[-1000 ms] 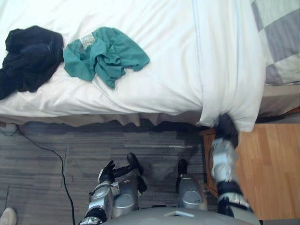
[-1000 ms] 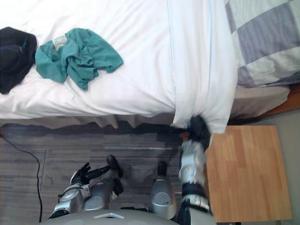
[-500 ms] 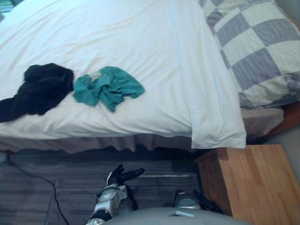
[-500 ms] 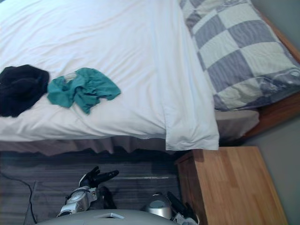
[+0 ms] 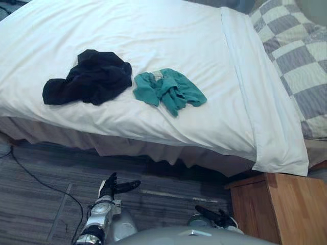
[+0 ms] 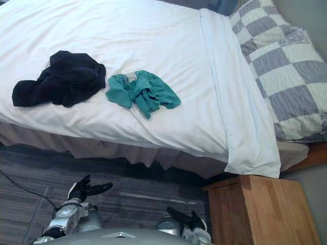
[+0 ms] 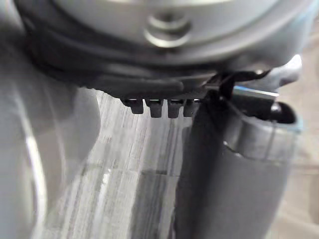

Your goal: Tidy up the quilt and then pick up the clothes from the bed and put them into the laundry hamper

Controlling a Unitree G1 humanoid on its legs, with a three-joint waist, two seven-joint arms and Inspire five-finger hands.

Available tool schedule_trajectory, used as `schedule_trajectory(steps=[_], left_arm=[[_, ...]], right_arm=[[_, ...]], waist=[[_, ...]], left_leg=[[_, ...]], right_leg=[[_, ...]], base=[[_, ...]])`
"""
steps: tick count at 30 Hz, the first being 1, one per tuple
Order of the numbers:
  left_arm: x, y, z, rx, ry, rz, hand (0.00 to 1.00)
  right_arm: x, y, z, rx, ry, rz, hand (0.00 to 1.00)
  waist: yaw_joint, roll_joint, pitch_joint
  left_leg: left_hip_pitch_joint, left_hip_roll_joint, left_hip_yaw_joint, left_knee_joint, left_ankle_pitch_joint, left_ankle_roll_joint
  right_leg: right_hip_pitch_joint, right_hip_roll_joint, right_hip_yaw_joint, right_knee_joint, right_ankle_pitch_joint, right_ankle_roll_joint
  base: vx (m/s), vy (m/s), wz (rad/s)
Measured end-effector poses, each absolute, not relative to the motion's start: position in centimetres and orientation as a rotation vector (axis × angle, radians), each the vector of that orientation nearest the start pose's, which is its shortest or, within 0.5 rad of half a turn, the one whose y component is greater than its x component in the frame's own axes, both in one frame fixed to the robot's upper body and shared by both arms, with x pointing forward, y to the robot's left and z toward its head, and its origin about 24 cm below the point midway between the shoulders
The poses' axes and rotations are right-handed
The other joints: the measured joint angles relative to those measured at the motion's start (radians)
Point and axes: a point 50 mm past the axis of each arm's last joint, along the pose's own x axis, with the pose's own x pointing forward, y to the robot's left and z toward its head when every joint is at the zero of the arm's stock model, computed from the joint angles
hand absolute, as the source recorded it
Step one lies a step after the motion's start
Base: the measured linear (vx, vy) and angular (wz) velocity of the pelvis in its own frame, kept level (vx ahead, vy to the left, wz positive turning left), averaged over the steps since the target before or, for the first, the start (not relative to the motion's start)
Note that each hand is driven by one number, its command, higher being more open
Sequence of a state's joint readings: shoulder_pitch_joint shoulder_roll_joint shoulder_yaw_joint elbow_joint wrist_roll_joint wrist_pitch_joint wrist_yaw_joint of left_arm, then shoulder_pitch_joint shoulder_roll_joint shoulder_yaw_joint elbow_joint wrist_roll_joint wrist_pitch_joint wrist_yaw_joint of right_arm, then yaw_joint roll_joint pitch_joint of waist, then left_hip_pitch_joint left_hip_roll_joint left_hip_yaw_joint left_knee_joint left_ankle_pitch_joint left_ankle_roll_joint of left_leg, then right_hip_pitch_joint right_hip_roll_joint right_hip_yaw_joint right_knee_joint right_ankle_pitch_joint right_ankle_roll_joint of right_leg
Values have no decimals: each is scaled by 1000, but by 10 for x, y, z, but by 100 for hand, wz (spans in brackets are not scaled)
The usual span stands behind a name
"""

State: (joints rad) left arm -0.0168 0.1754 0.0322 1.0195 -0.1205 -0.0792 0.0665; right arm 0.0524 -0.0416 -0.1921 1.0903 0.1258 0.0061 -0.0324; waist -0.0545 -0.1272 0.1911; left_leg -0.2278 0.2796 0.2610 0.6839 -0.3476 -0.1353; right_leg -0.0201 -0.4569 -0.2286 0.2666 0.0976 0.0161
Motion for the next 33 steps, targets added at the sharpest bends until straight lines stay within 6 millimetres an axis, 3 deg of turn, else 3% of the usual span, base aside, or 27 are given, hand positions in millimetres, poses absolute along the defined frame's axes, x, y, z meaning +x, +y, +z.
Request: schedule_trajectory(steps=[1, 2, 3, 4, 5, 6, 7, 8, 9, 12, 14, 15, 16, 17, 19, 20, 21, 22, 24, 26, 27, 28, 29, 31, 32, 33], left_arm=[[139, 224, -140, 87, 923, 228, 100], [137, 225, -141, 116, 932, 212, 100], [132, 225, -143, 184, 952, 164, 100], [130, 224, -144, 197, 963, 148, 100], [127, 223, -146, 226, 984, 114, 100], [127, 220, -147, 246, 998, 83, 100], [128, 219, -147, 253, 999, 70, 100], [130, 219, -147, 247, 997, 69, 100], [132, 215, -147, 230, 995, 73, 100], [136, 200, -148, 191, 994, 58, 100], [142, 193, -146, 163, 959, 66, 100], [146, 192, -144, 164, 942, 71, 100], [153, 191, -141, 164, 915, 75, 100], [158, 188, -139, 167, 900, 75, 100], [161, 186, -137, 184, 883, 61, 100], [161, 185, -136, 199, 876, 51, 100], [161, 185, -136, 200, 877, 49, 100], [161, 182, -137, 209, 878, 32, 100], [162, 180, -136, 221, 872, 11, 100], [163, 179, -136, 225, 861, -7, 100], [163, 179, -135, 233, 860, -19, 100], [165, 177, -135, 240, 854, -35, 100], [170, 182, -132, 265, 836, -43, 100], [173, 187, -129, 299, 827, -60, 100], [174, 188, -129, 308, 826, -63, 100], [173, 190, -130, 316, 836, -66, 100]], right_arm=[[101, -193, -163, 148, 1113, -293, 100], [104, -193, -161, 136, 1103, -282, 100], [110, -193, -159, 117, 1081, -270, 100], [111, -193, -159, 114, 1078, -272, 100], [111, -193, -158, 108, 1067, -269, 100], [111, -191, -157, 96, 1055, -253, 100], [111, -190, -157, 94, 1049, -245, 100], [111, -186, -157, 100, 1045, -240, 100], [114, -186, -156, 99, 1038, -237, 100], [119, -197, -152, 35, 1003, -226, 100], [123, -203, -150, -1, 996, -216, 100], [124, -206, -149, -18, 995, -208, 100], [127, -210, -149, -43, 999, -205, 100], [123, -216, -150, -70, 1027, -216, 100], [118, -217, -152, -76, 1052, -222, 100], [116, -220, -152, -78, 1067, -234, 100], [116, -221, -152, -86, 1068, -237, 100], [118, -222, -151, -94, 1066, -238, 100], [122, -220, -150, -89, 1055, -237, 100], [127, -218, -148, -87, 1027, -232, 100], [127, -218, -148, -88, 1024, -230, 100], [128, -214, -148, -87, 1020, -219, 100], [129, -208, -149, -100, 1022, -173, 100], [135, -197, -148, -104, 1009, -128, 100], [139, -191, -148, -93, 999, -119, 100], [150, -180, -145, -86, 974, -87, 100]], waist=[[-6, 11, 2], [-14, 15, 4], [-29, 29, 9], [-32, 34, 13], [-35, 42, 18], [-36, 42, 20], [-35, 39, 21], [-32, 22, 26], [-33, 15, 41], [-30, 70, 64], [-25, 105, 83], [-24, 117, 89], [-27, 138, 102], [-26, 148, 113], [-26, 152, 111], [-26, 160, 106], [-27, 164, 104], [-27, 165, 103], [-26, 157, 107], [-26, 154, 107], [-28, 155, 106], [-34, 129, 107], [-27, 96, 93], [-2, 74, 80], [2, 69, 76], [11, 70, 74]], left_leg=[[38, -6, 38, -56, 20, 25], [63, -9, 50, -97, 39, 33], [117, -23, 65, -204, 86, 48], [140, -29, 66, -251, 106, 54], [177, -46, 65, -339, 149, 62], [207, -72, 64, -411, 185, 65], [215, -87, 61, -424, 194, 63], [224, -120, 58, -431, 197, 61], [238, -142, 47, -432, 191, 53], [243, -130, 45, -393, 159, 45], [175, -89, 59, -183, 111, 10], [143, -73, 55, -100, 110, 3], [83, -50, 33, 54, 133, -28], [18, -39, 23, 202, 148, -34], [-10, -31, 47, 253, 142, -23], [-15, 0, 92, 223, 130, 3], [-13, 13, 101, 178, 125, 14], [-2, 26, 98, 48, 124, 28], [29, 37, 73, -195, 158, 68], [43, 54, -33, -377, 242, 95], [44, 53, -37, -380, 305, 63], [38, 11, -31, -351, 321, -11], [-12, -40, -52, -260, 268, 20], [-43, -79, -71, -189, 226, 30], [-40, -85, -65, -188, 218, 39], [-18, -93, -39, -216, 204, 55]], right_leg=[[-51, 4, -26, 71, 1, -81], [-74, 28, -25, 130, -26, -52], [-103, 152, -6, 236, -146, 46], [-104, 211, -6, 256, -194, 49], [-104, 328, -14, 253, -244, 37], [-98, 412, -40, 187, -258, 23], [-86, 438, -60, 114, -254, 20], [-49, 455, -78, -13, -207, 32], [12, 447, -106, -89, -213, -27], [52, 463, -107, -144, -198, -39], [79, 478, -68, -165, -220, -42], [85, 477, -65, -163, -229, -49], [103, 471, -56, -164, -231, -51], [124, 444, -56, -164, -235, -47], [136, 416, -54, -165, -234, -37], [151, 387, -50, -171, -218, -1], [157, 379, -50, -179, -211, 11], [162, 358, -49, -184, -202, 33], [165, 320, -51, -176, -200, 68], [182, 252, -57, -156, -217, 146], [191, 231, -61, -154, -221, 172], [206, 192, -73, -157, -214, 203], [207, 163, -84, -172, -180, 237], [211, 130, -120, -180, -116, 244], [205, 120, -117, -175, -92, 243], [162, 101, -106, -121, -52, 202]], base=[[29, 391, -67], [91, 309, -42], [89, 210, -7], [149, 210, 17], [110, 103, 39], [131, 109, 46], [114, 38, 40], [118, 2, 32], [141, 3, 26], [83, 33, 5], [33, 82, -26], [40, 146, -37], [75, 207, -28], [137, 277, -23], [168, 240, -15], [200, 198, -15], [292, 260, -10], [306, 293, 2], [284, 360, 6], [316, 526, 11], [308, 541, 30], [296, 537, 55], [253, 459, 60], [231, 414, 22], [153, 356, -19], [83, 358, -39]])
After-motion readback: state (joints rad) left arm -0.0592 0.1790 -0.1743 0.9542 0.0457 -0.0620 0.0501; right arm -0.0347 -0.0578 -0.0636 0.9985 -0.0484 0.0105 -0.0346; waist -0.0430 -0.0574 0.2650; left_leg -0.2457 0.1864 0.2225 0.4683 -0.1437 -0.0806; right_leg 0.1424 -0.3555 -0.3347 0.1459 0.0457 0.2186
